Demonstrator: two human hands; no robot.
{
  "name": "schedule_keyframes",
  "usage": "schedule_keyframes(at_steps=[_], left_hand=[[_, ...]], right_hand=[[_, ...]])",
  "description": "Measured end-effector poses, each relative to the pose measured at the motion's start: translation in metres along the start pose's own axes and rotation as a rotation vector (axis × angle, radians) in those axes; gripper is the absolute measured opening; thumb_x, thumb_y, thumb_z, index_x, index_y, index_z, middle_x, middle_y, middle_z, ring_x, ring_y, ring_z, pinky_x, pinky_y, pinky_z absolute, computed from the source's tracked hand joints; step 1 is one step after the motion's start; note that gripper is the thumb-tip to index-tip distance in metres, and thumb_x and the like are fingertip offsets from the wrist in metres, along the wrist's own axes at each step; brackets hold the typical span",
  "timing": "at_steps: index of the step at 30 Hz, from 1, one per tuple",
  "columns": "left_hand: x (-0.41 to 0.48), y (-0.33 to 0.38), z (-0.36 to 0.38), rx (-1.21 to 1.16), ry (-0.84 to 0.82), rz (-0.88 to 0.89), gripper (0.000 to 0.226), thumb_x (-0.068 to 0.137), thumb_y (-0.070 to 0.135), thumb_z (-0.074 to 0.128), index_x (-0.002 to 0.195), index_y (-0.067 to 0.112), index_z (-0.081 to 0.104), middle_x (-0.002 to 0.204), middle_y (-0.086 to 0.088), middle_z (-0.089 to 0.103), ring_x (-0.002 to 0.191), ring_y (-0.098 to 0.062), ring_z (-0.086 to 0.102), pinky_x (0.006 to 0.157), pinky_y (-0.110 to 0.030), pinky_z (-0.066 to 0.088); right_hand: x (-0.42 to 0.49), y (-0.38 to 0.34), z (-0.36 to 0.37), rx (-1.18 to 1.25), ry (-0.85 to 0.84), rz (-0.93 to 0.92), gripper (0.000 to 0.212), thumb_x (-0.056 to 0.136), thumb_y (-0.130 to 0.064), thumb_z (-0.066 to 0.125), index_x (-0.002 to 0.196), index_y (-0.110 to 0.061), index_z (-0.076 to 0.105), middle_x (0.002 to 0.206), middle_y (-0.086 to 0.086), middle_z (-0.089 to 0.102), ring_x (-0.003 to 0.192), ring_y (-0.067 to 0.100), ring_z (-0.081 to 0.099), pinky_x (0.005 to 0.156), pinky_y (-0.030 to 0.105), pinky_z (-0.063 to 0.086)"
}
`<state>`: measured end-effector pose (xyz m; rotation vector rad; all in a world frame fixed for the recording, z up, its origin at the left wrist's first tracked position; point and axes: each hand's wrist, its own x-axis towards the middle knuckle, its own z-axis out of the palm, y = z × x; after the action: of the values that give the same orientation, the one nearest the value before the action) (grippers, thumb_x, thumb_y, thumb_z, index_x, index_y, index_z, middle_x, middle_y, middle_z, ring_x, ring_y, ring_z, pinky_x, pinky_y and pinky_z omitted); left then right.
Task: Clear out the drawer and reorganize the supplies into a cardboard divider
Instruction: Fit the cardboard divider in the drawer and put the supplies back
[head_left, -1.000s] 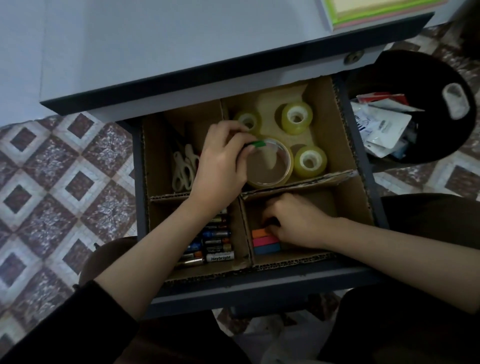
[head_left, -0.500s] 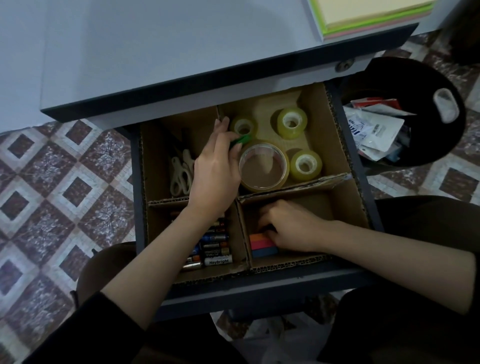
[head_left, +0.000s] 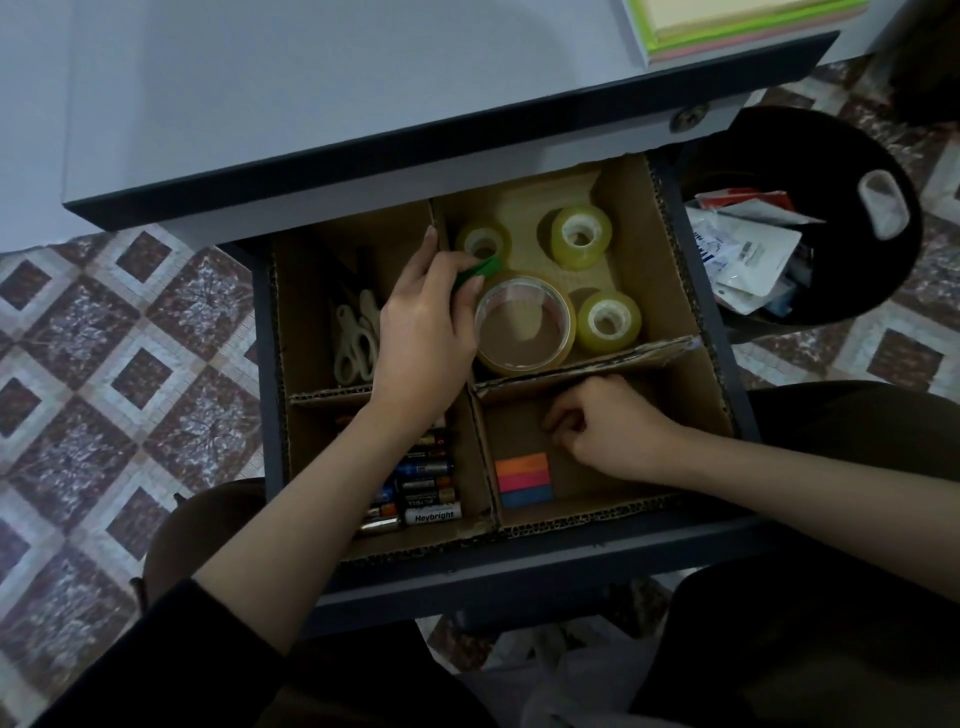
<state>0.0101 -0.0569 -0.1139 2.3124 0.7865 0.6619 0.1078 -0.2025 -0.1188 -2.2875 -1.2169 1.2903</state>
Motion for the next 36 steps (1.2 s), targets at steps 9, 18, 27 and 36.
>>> schedule_keyframes(at_steps=[9,18,27,36], left_hand=[[0.0,0.0,0.0,0.031,-0.004,0.022,0.021,0.091,0.013,0.052,0.104,-0.001,0.061,0.128,-0.028,0.052,0.114,-0.037,0.057,0.083,-0.046,0.054],[0.007,0.003,-0.014,0.048,0.095,0.098,0.025,0.087,0.02,0.053,0.101,0.006,0.067,0.104,-0.004,0.06,0.102,-0.005,0.044,0.087,-0.015,0.041],[-0.021,0.061,-0.043,0.108,-0.695,0.015,0.025,0.088,0.023,0.058,0.112,0.019,0.062,0.1,0.014,0.057,0.087,0.006,0.053,0.081,-0.009,0.045],[-0.031,0.078,-0.008,0.623,-1.107,0.013,0.019,0.092,0.014,0.051,0.11,0.01,0.056,0.107,-0.008,0.056,0.097,-0.028,0.057,0.074,-0.035,0.046]], right_hand=[[0.004,-0.006,0.004,0.023,-0.063,0.078,0.022,0.088,-0.007,0.057,0.106,-0.009,0.07,0.1,0.005,0.068,0.079,0.007,0.054,0.071,0.021,0.045],[-0.028,-0.016,-0.036,0.099,-0.079,-0.149,0.011,0.088,-0.016,0.063,0.089,-0.02,0.072,0.072,-0.011,0.067,0.061,-0.002,0.061,0.059,0.01,0.049],[-0.011,0.023,-0.069,-0.132,0.713,-0.304,0.042,0.087,-0.027,0.048,0.122,-0.009,0.062,0.132,0.011,0.054,0.124,0.031,0.046,0.103,0.039,0.034],[0.006,0.035,-0.059,-0.072,0.713,-0.243,0.05,0.097,-0.013,0.045,0.143,0.001,0.03,0.155,0.013,0.021,0.145,0.024,0.011,0.114,0.024,0.005]])
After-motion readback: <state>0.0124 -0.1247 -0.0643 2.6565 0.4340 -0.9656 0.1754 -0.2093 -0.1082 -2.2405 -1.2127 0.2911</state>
